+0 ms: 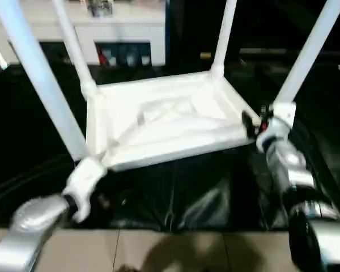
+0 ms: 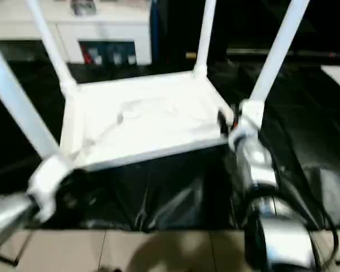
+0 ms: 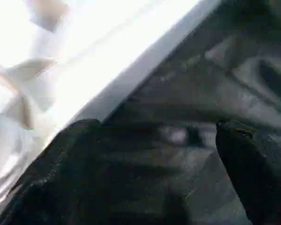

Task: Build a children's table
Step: Rotate leg to tighten, then rotate table base

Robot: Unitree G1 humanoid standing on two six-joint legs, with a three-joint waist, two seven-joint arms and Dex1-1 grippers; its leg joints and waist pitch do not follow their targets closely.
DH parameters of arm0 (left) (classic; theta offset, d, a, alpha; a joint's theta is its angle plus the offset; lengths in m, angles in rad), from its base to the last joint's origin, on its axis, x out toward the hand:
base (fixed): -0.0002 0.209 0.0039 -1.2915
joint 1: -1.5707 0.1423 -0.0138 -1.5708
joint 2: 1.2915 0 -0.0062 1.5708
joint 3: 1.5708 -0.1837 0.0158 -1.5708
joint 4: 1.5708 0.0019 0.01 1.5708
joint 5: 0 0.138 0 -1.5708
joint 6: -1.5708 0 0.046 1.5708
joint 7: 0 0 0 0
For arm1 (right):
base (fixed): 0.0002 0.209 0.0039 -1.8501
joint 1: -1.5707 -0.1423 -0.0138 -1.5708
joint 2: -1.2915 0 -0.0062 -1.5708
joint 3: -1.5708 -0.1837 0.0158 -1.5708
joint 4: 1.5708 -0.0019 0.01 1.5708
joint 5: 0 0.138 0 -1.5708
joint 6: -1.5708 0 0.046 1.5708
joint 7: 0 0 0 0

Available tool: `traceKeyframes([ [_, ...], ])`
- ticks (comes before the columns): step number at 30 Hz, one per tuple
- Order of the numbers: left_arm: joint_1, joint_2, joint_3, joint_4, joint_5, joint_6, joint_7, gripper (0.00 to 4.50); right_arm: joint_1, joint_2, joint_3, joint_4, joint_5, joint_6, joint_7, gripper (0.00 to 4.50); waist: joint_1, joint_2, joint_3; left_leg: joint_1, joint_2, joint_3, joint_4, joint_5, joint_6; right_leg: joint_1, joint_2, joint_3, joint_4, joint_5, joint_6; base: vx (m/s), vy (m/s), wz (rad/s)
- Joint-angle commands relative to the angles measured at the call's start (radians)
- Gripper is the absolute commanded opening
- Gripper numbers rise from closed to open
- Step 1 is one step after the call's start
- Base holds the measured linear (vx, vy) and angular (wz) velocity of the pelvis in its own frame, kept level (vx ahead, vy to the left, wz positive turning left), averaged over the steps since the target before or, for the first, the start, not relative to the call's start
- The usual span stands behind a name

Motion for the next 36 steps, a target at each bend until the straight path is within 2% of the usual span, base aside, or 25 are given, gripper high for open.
traceKeyframes([
  [1,0.028,0.012,0.068,0.005,-0.045,-0.032,-0.030,4.45,0.045,-0.001,0.018,-0.118,0.026,0.040,0.037,3.12,-0.002,-0.004,-0.060,0.027,0.001,0.004,-0.073,-0.512,-0.005,0.019,0.003,0.006,-0.085,-0.452,-0.137,0.000,0.000,0.00],
  [5,0.038,-0.020,0.159,0.056,-0.079,-0.102,0.007,4.45,0.205,0.000,0.057,-0.354,0.058,0.131,0.093,3.12,0.002,-0.008,-0.053,0.039,0.000,0.004,-0.074,-0.551,-0.014,0.007,0.006,0.011,-0.101,-0.537,-0.090,0.000,0.000,0.00],
  [6,0.037,-0.023,0.161,0.057,-0.079,-0.104,0.011,4.45,0.213,-0.001,0.060,-0.365,0.058,0.134,0.096,3.12,0.005,-0.006,-0.052,0.037,0.002,0.001,-0.078,-0.556,-0.021,0.010,0.004,0.012,-0.103,-0.553,-0.079,0.000,0.000,0.00],
  [8,0.031,-0.041,0.177,0.061,-0.079,-0.118,0.041,4.45,0.270,-0.007,0.081,-0.441,0.060,0.152,0.119,3.12,0.003,-0.010,-0.048,0.042,0.001,-0.003,-0.078,-0.591,-0.030,0.003,0.004,0.010,-0.113,-0.612,-0.055,0.000,0.000,0.00],
  [12,-0.017,-0.095,0.212,0.103,-0.064,-0.163,0.143,4.45,0.392,-0.025,0.102,-0.590,0.059,0.212,0.131,3.12,-0.003,-0.012,-0.044,0.045,-0.002,-0.009,-0.080,-0.620,-0.040,0.004,0.007,0.002,-0.129,-0.669,-0.023,0.000,0.000,0.00],
  [15,-0.042,-0.111,0.210,0.119,-0.059,-0.180,0.164,4.45,0.420,-0.028,0.093,-0.623,0.059,0.243,0.117,3.12,-0.015,-0.016,-0.041,0.042,-0.005,-0.017,-0.082,-0.653,-0.046,0.009,0.005,-0.012,-0.138,-0.715,-0.002,0.000,0.000,0.00],
  [16,-0.076,-0.127,0.195,0.135,-0.041,-0.181,0.192,4.45,0.427,-0.033,0.085,-0.625,0.051,0.268,0.099,3.12,-0.019,-0.012,-0.039,0.040,-0.004,-0.022,-0.087,-0.669,-0.049,0.017,0.007,-0.020,-0.140,-0.715,0.004,-0.050,0.038,-0.18],
  [17,-0.105,-0.140,0.180,0.153,-0.022,-0.190,0.216,4.45,0.421,-0.039,0.083,-0.610,0.027,0.295,0.063,3.12,-0.021,-0.002,-0.034,0.051,-0.001,-0.026,-0.094,-0.717,-0.056,0.012,0.015,-0.029,-0.148,-0.702,0.001,-0.050,0.038,-0.18],
  [18,-0.109,-0.141,0.179,0.155,-0.021,-0.190,0.219,4.45,0.420,-0.039,0.083,-0.607,0.022,0.297,0.058,3.12,-0.023,-0.002,-0.033,0.059,-0.001,-0.027,-0.093,-0.746,-0.056,0.011,0.020,-0.039,-0.156,-0.697,-0.001,-0.078,0.032,-0.12],
  [19,-0.143,-0.156,0.166,0.175,-0.013,-0.195,0.241,4.45,0.405,-0.042,0.085,-0.583,-0.016,0.318,0.004,3.12,-0.030,0.009,-0.024,0.062,0.007,-0.032,-0.112,-0.814,-0.058,0.024,0.033,-0.066,-0.157,-0.651,-0.012,-0.087,0.030,-0.08],
  [20,-0.164,-0.168,0.158,0.182,-0.019,-0.195,0.248,4.45,0.392,-0.038,0.080,-0.567,-0.025,0.347,-0.029,3.12,-0.019,0.019,-0.027,0.004,0.040,-0.036,-0.180,-0.887,-0.060,0.109,0.030,-0.057,-0.016,-0.452,-0.052,-0.087,0.030,-0.08],
  [21,-0.167,-0.170,0.157,0.183,-0.021,-0.196,0.249,4.45,0.390,-0.038,0.080,-0.566,-0.025,0.351,-0.032,3.12,0.009,0.026,-0.012,-0.053,0.060,-0.014,-0.243,-0.962,-0.070,0.144,0.035,-0.055,0.095,-0.357,-0.071,-0.133,0.006,-0.05],
  [22,-0.180,-0.179,0.152,0.185,-0.030,-0.194,0.249,4.45,0.381,-0.037,0.080,-0.556,-0.032,0.369,-0.049,3.12,0.054,0.016,-0.018,-0.069,0.059,0.017,-0.236,-0.959,-0.049,0.145,0.034,-0.045,0.125,-0.286,-0.061,-0.096,-0.068,0.11],
  [23,-0.193,-0.192,0.139,0.178,-0.047,-0.184,0.243,4.45,0.363,-0.036,0.090,-0.531,-0.051,0.373,-0.066,3.12,0.024,-0.086,-0.038,0.095,-0.011,0.036,0.025,-0.552,-0.042,-0.040,-0.034,0.044,-0.095,-0.945,0.039,-0.096,-0.068,0.11],
  [24,-0.194,-0.192,0.138,0.178,-0.048,-0.183,0.243,4.45,0.362,-0.036,0.091,-0.530,-0.052,0.374,-0.067,3.12,0.027,-0.051,-0.015,0.133,-0.025,-0.005,0.153,-0.376,-0.029,-0.105,-0.145,0.074,-0.194,-1.224,0.008,-0.035,-0.098,0.07],
  [25,-0.200,-0.204,0.116,0.159,-0.074,-0.160,0.226,4.45,0.334,-0.032,0.104,-0.493,-0.077,0.378,-0.093,3.12,0.029,-0.043,-0.034,0.022,-0.037,-0.067,0.123,-0.139,-0.004,0.014,-0.136,0.114,-0.138,-1.162,-0.024,-0.034,-0.024,-0.19],
  [26,-0.200,-0.208,0.107,0.149,-0.086,-0.147,0.216,4.45,0.322,-0.029,0.108,-0.476,-0.087,0.380,-0.106,3.12,0.034,-0.030,-0.036,0.035,-0.007,-0.068,0.043,-0.275,-0.054,0.018,-0.083,0.061,-0.096,-0.965,-0.063,-0.034,-0.024,-0.19],
  [27,-0.195,-0.211,0.093,0.130,-0.101,-0.133,0.198,4.45,0.305,-0.026,0.111,-0.458,-0.097,0.381,-0.126,3.12,0.033,-0.025,-0.040,0.048,-0.001,-0.061,0.004,-0.332,-0.073,0.026,-0.047,0.037,-0.074,-0.767,-0.096,0.000,0.000,0.00],
  [28,-0.186,-0.214,0.077,0.106,-0.115,-0.117,0.179,4.45,0.287,-0.020,0.110,-0.443,-0.102,0.380,-0.145,3.12,0.022,-0.009,-0.049,0.054,0.011,-0.067,-0.041,-0.484,-0.092,0.020,0.012,0.023,-0.030,-0.477,-0.139,-0.034,0.021,0.18],
  [29,-0.183,-0.214,0.074,0.099,-0.118,-0.113,0.177,4.45,0.283,-0.017,0.109,-0.442,-0.101,0.380,-0.149,3.12,0.017,-0.001,-0.044,0.058,0.014,-0.060,-0.058,-0.540,-0.086,0.024,0.012,0.025,-0.032,-0.326,-0.177,-0.034,0.021,0.18],
  [30,-0.183,-0.214,0.074,0.099,-0.118,-0.113,0.177,4.45,0.283,-0.017,0.109,-0.442,-0.101,0.380,-0.149,3.12,0.017,0.000,-0.041,0.057,0.012,-0.056,-0.064,-0.554,-0.077,0.028,0.009,0.026,-0.040,-0.313,-0.184,-0.067,0.022,0.15],
  [31,-0.176,-0.217,0.066,0.085,-0.107,-0.117,0.192,4.45,0.276,-0.004,0.101,-0.466,-0.077,0.385,-0.133,3.12,0.014,-0.018,-0.038,0.050,0.005,-0.046,-0.065,-0.554,-0.054,0.037,0.003,0.027,-0.051,-0.352,-0.177,0.000,0.000,0.00],
  [32,-0.182,-0.224,0.064,0.087,-0.091,-0.116,0.220,4.45,0.275,0.003,0.101,-0.478,-0.071,0.387,-0.127,3.12,0.015,-0.023,-0.033,0.052,0.002,-0.041,-0.065,-0.566,-0.046,0.034,-0.005,0.029,-0.065,-0.459,-0.151,0.000,0.000,0.00],
  [35,-0.207,-0.241,0.055,0.099,-0.061,-0.124,0.264,4.45,0.271,0.014,0.109,-0.483,-0.075,0.387,-0.122,3.12,0.013,-0.029,-0.031,0.047,-0.002,-0.038,-0.065,-0.544,-0.050,0.033,-0.019,0.025,-0.089,-0.624,-0.075,0.000,0.000,0.00],
  [36,-0.219,-0.248,0.054,0.105,-0.060,-0.113,0.276,4.45,0.267,0.017,0.112,-0.474,-0.080,0.386,-0.125,3.12,0.013,-0.029,-0.031,0.047,-0.002,-0.038,-0.065,-0.544,-0.050,0.033,-0.019,0.025,-0.089,-0.624,-0.075,0.000,0.000,0.00],
])
